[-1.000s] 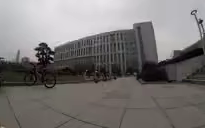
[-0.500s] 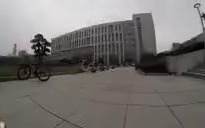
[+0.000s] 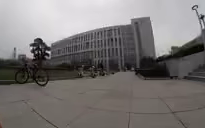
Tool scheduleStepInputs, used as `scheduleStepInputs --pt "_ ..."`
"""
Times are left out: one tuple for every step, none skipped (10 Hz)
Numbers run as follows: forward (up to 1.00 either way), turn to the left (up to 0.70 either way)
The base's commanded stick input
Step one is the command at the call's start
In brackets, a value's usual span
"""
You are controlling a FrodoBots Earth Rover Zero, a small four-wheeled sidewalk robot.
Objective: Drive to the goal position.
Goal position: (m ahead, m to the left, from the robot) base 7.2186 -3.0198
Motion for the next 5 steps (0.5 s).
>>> scheduleStepInputs --pt "0.7 -0.01" --pt "0.7 -0.01" --pt "0.7 -0.01" --pt "0.7 -0.01" --pt "0.7 -0.01"
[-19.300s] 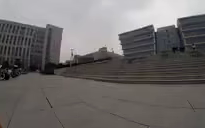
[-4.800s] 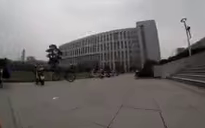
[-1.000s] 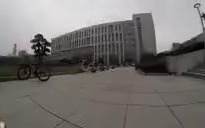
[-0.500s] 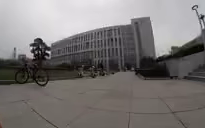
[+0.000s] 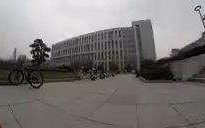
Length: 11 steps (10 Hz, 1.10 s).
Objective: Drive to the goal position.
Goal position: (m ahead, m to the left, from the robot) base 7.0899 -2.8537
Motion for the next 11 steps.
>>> scheduleStepInputs --pt "0.7 -0.01" --pt "0.7 -0.01" --pt "0.7 -0.01" --pt "0.7 -0.01" --pt "0.7 -0.01" --pt "0.7 -0.01" --pt "0.7 -0.01" --pt "0.7 -0.01" --pt "0.7 -0.01" --pt "0.7 -0.01" --pt "0.7 -0.01"
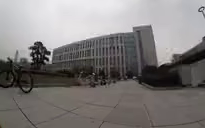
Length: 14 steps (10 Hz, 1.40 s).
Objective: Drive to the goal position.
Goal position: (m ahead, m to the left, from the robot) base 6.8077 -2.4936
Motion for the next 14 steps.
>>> scheduleStepInputs --pt "0.7 -0.01" --pt "0.7 -0.01" --pt "0.7 -0.01" --pt "0.7 -0.01" --pt "0.7 -0.01" --pt "0.7 -0.01" --pt "0.7 -0.01" --pt "0.7 -0.01" --pt "0.7 -0.01" --pt "0.7 -0.01" --pt "0.7 -0.01" --pt "0.7 -0.01" --pt "0.7 -0.01" --pt "0.7 -0.01"
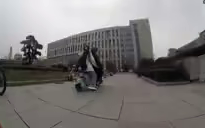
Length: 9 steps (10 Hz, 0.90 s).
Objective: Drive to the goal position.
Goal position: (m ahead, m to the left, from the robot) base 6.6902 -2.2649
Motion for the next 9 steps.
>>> scheduleStepInputs --pt "0.7 -0.01" --pt "0.7 -0.01" --pt "0.7 -0.01" --pt "0.7 -0.01" --pt "0.7 -0.01" --pt "0.7 -0.01" --pt "0.7 -0.01" --pt "0.7 -0.01" --pt "0.7 -0.01"
